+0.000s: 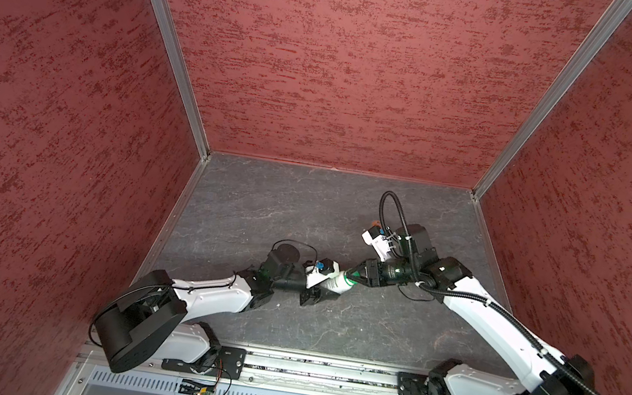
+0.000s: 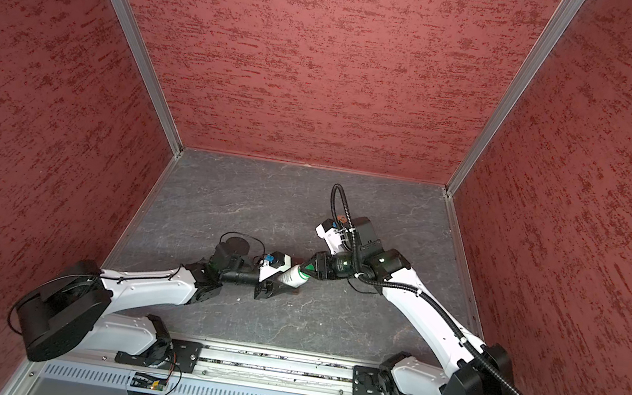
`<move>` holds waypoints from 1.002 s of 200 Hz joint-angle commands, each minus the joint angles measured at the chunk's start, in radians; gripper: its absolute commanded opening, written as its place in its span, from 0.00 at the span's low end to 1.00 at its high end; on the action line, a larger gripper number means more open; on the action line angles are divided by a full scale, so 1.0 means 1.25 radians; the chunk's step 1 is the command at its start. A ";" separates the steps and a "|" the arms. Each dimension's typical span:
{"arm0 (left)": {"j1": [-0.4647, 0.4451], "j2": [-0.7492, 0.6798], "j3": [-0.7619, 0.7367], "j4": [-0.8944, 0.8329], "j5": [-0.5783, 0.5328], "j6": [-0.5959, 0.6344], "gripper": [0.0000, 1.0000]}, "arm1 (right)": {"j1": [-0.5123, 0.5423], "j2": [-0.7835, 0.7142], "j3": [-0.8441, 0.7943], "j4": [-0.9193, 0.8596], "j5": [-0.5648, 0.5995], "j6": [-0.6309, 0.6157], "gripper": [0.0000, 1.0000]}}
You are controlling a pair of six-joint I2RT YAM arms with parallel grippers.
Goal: Sort the pills into containers
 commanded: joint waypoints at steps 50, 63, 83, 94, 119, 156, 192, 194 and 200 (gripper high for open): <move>0.004 -0.009 0.014 -0.073 -0.070 -0.009 0.00 | 0.023 0.015 0.060 -0.157 0.268 -0.041 0.28; 0.001 -0.008 0.019 -0.082 -0.081 -0.009 0.00 | 0.032 0.017 0.071 -0.164 0.279 -0.040 0.29; -0.002 -0.007 0.018 -0.083 -0.082 -0.009 0.00 | 0.041 0.010 0.066 -0.136 0.226 -0.034 0.31; -0.003 -0.008 0.015 -0.079 -0.086 -0.011 0.00 | 0.042 0.006 0.060 -0.119 0.198 -0.029 0.34; -0.007 -0.021 0.011 -0.083 -0.091 -0.012 0.00 | 0.039 -0.017 0.039 -0.068 0.180 0.001 0.46; -0.029 -0.062 0.007 -0.114 -0.127 -0.017 0.00 | 0.026 -0.004 0.024 -0.060 0.271 0.036 0.34; -0.055 -0.107 -0.004 -0.138 -0.166 -0.028 0.00 | 0.025 0.013 -0.021 -0.014 0.267 0.049 0.29; -0.055 -0.109 -0.005 -0.139 -0.167 -0.029 0.00 | 0.025 0.013 -0.025 -0.010 0.263 0.050 0.29; -0.056 -0.115 -0.006 -0.142 -0.170 -0.031 0.00 | 0.025 0.012 -0.037 0.005 0.247 0.053 0.29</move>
